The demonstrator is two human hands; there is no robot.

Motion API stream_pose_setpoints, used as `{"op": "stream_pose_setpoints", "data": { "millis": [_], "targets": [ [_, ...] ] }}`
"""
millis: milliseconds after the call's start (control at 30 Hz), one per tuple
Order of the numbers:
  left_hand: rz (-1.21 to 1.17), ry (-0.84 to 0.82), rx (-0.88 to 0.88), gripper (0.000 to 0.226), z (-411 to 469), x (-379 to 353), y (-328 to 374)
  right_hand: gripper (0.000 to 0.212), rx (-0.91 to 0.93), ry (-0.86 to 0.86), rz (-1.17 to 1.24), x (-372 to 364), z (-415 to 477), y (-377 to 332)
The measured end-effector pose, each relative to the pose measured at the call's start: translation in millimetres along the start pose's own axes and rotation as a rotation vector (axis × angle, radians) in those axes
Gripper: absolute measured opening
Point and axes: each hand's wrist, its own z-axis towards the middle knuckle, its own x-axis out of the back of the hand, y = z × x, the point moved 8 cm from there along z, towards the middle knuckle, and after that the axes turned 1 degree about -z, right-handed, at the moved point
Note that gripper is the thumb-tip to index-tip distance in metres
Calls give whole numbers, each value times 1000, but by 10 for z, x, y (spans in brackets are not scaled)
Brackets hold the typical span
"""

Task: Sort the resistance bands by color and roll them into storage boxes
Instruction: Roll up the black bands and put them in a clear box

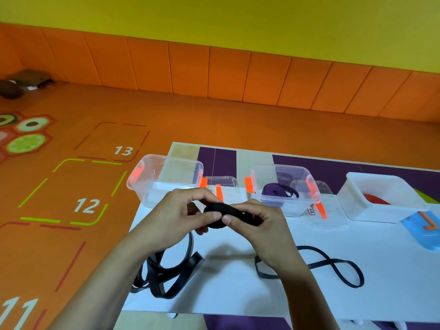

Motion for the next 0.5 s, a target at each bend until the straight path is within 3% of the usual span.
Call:
{"op": "stream_pose_setpoints", "data": {
  "millis": [133,267,367,433,500],
  "targets": [
    [-177,66,7,13,-14,7,-82,13,-17,24,79,-1,21,66],
    [-432,168,48,32,13,-19,-172,12,-33,72,171,-35,58,133],
    [-603,129,106,30,18,-190,-199,14,-35,125,235,-40,80,142],
    [-511,95,166,19,25,-188,-229,16,-23,100,151,-22,98,140],
    [-212,82,165,13,32,-60,-228,17,-15,57,52,5,116,143]
  ]
}}
